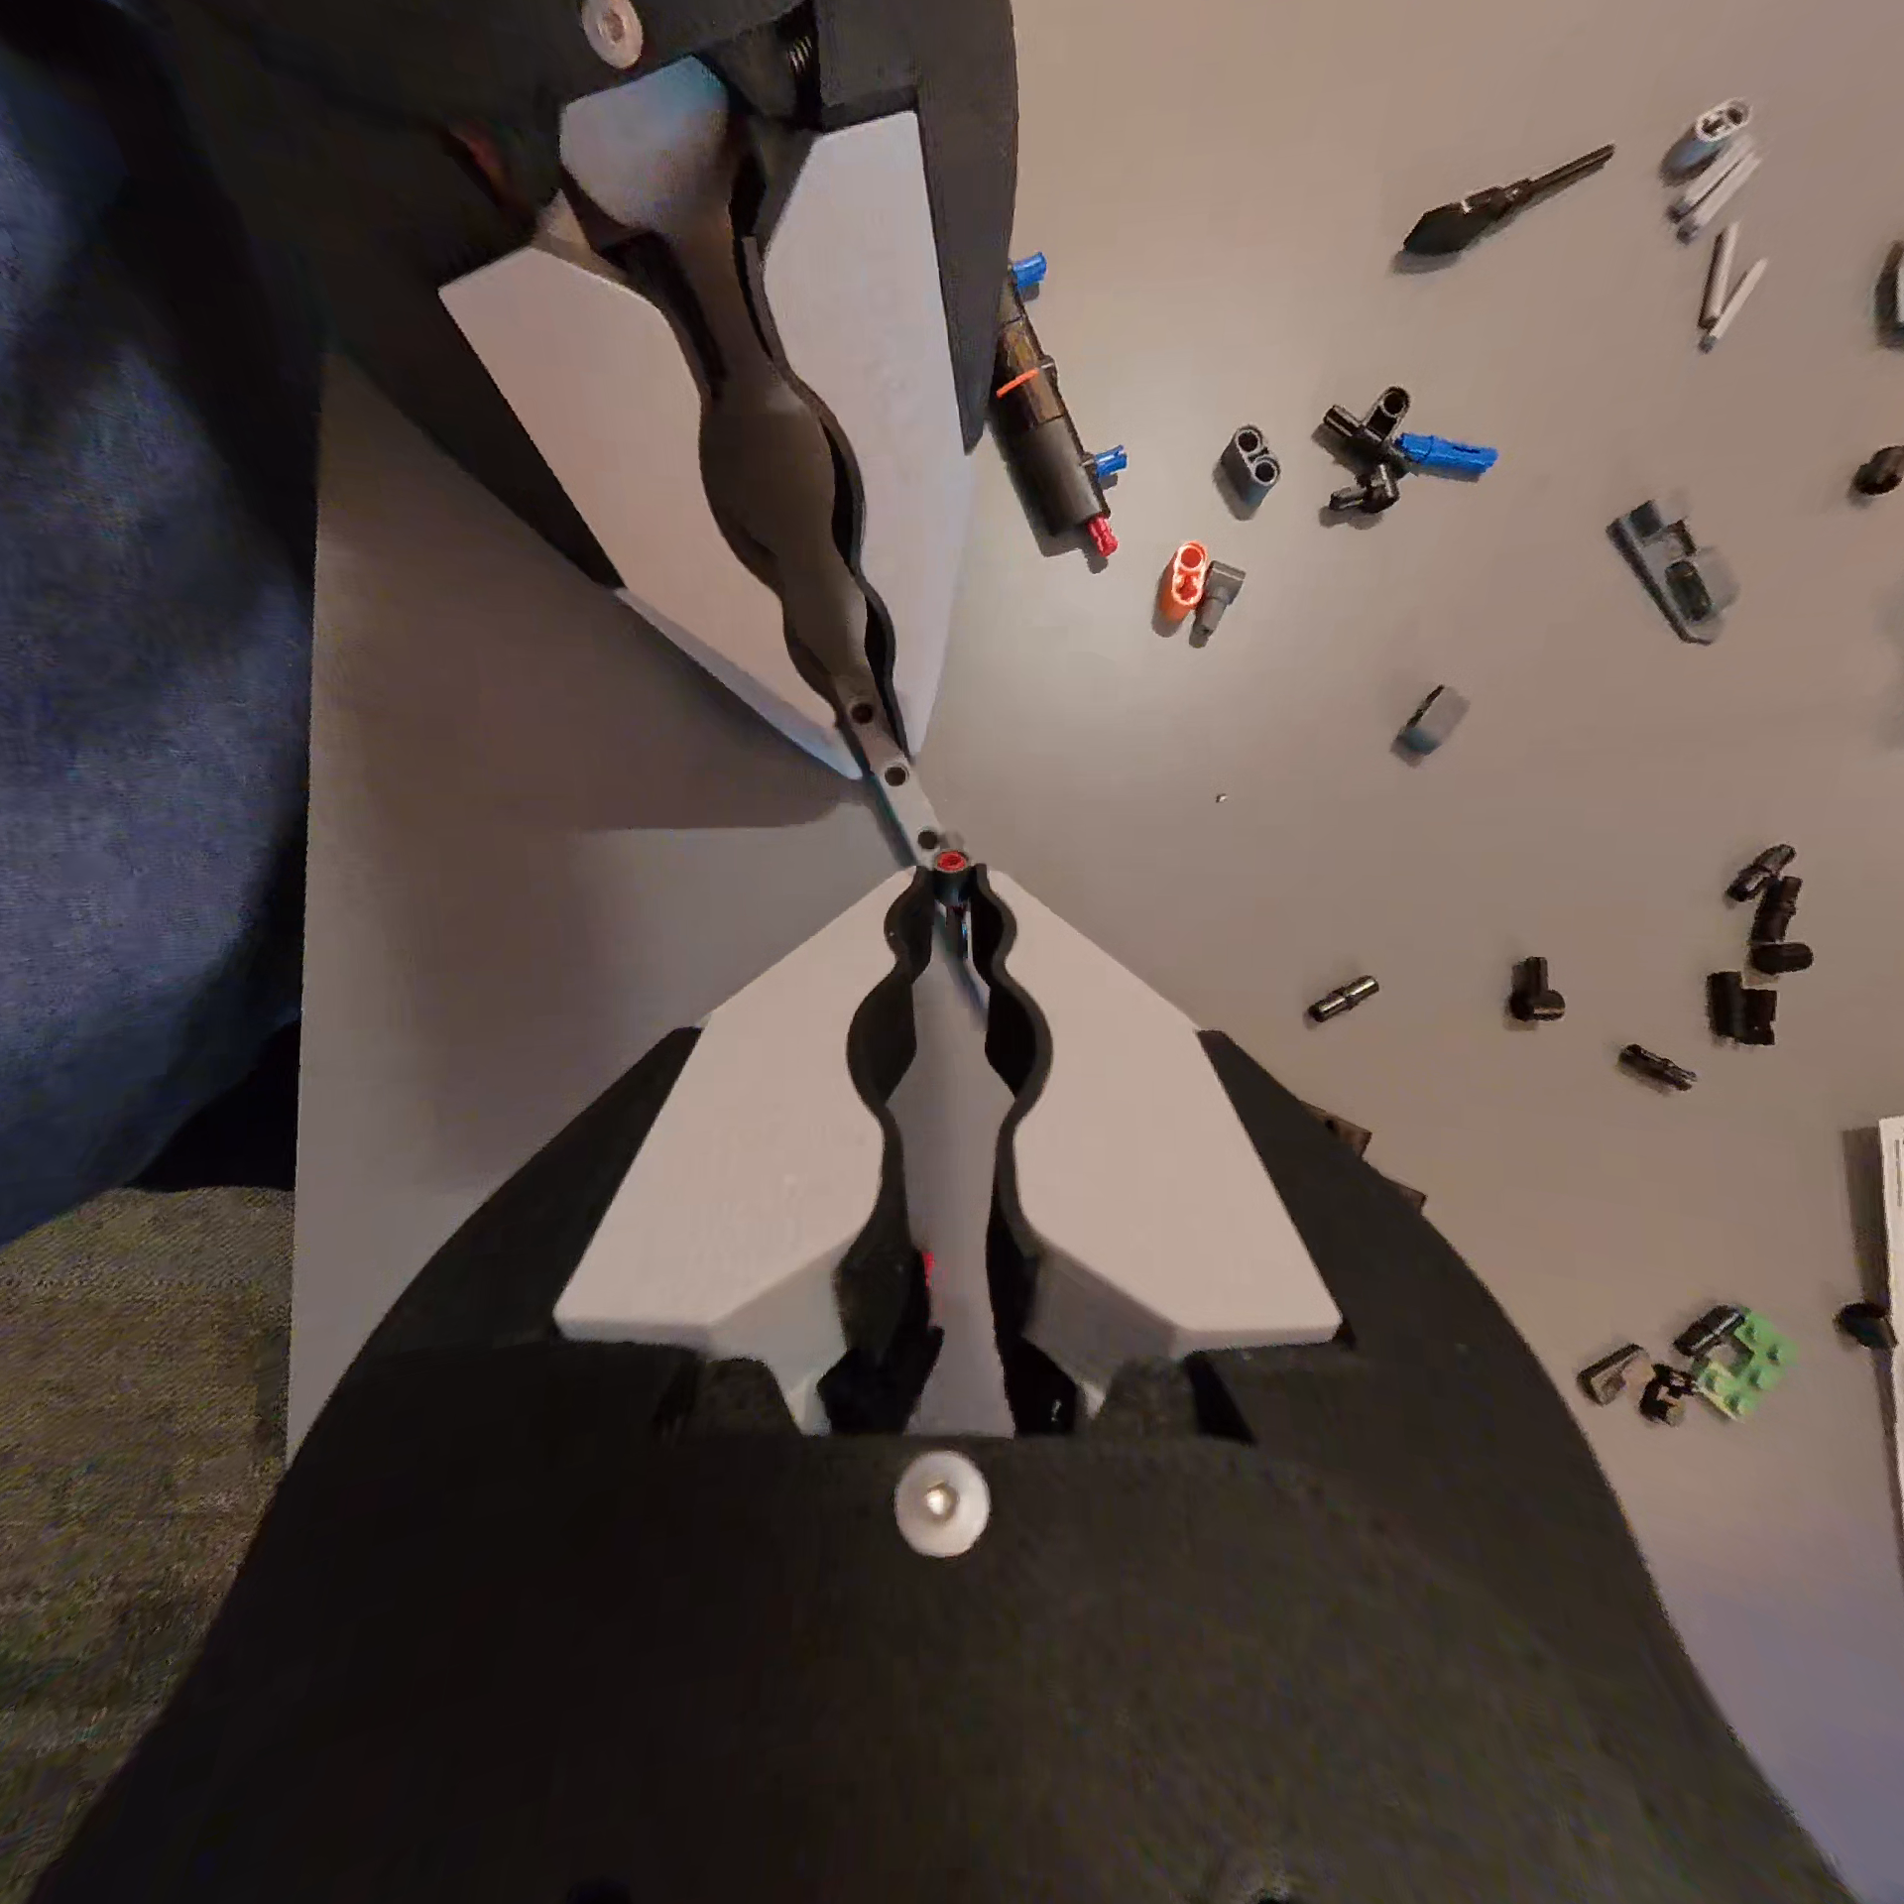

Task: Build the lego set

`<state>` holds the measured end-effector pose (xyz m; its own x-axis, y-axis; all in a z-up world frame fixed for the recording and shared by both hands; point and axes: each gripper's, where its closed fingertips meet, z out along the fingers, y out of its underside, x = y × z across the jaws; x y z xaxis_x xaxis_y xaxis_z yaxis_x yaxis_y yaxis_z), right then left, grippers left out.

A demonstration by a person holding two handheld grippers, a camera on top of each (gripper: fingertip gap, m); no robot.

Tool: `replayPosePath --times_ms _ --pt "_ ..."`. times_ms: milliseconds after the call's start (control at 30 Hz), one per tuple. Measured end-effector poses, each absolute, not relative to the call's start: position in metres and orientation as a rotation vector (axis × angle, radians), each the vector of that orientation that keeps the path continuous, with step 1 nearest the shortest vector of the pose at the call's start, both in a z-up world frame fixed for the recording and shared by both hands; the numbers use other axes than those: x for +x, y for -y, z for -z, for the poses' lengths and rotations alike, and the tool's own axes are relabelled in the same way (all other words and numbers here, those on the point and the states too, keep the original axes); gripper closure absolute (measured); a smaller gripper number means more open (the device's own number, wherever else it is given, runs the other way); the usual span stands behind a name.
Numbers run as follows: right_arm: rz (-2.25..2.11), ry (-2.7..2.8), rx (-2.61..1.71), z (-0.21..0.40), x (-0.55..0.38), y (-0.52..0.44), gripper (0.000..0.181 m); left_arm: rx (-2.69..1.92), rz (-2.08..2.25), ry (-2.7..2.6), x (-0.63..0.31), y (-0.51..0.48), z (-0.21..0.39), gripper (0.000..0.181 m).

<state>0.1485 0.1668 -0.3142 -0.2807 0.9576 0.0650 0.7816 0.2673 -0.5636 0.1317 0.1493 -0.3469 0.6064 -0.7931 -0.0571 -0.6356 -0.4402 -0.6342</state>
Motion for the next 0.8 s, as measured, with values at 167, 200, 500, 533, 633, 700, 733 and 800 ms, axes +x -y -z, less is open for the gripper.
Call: replayPosePath --times_ms 167,200,500,533,633,700,733,800 --pt "-0.581 2.235 -1.550 0.316 0.145 -0.164 0.177 -2.155 0.311 -1.303 0.125 -0.147 0.347 0.176" --pt "-0.589 2.258 -1.545 0.317 0.144 -0.162 0.177 -2.127 0.344 -1.370 0.126 -0.143 0.347 0.175" --pt "-0.515 2.421 -1.554 0.331 0.139 -0.158 0.178 -2.020 0.394 -1.546 0.118 -0.147 0.346 0.175" --pt "-0.505 2.433 -1.551 0.332 0.138 -0.158 0.178 -2.014 0.394 -1.554 0.118 -0.147 0.346 0.175" --pt "-0.484 2.458 -1.556 0.334 0.137 -0.156 0.178 -2.004 0.398 -1.548 0.118 -0.149 0.346 0.175" --pt "-0.470 2.467 -1.565 0.334 0.137 -0.156 0.178 -1.999 0.411 -1.546 0.118 -0.149 0.346 0.175" --pt "-0.459 2.469 -1.567 0.334 0.137 -0.156 0.178 -1.993 0.415 -1.545 0.118 -0.149 0.346 0.175" --pt "-0.447 2.478 -1.571 0.334 0.138 -0.156 0.178 -1.989 0.413 -1.543 0.117 -0.149 0.346 0.175"
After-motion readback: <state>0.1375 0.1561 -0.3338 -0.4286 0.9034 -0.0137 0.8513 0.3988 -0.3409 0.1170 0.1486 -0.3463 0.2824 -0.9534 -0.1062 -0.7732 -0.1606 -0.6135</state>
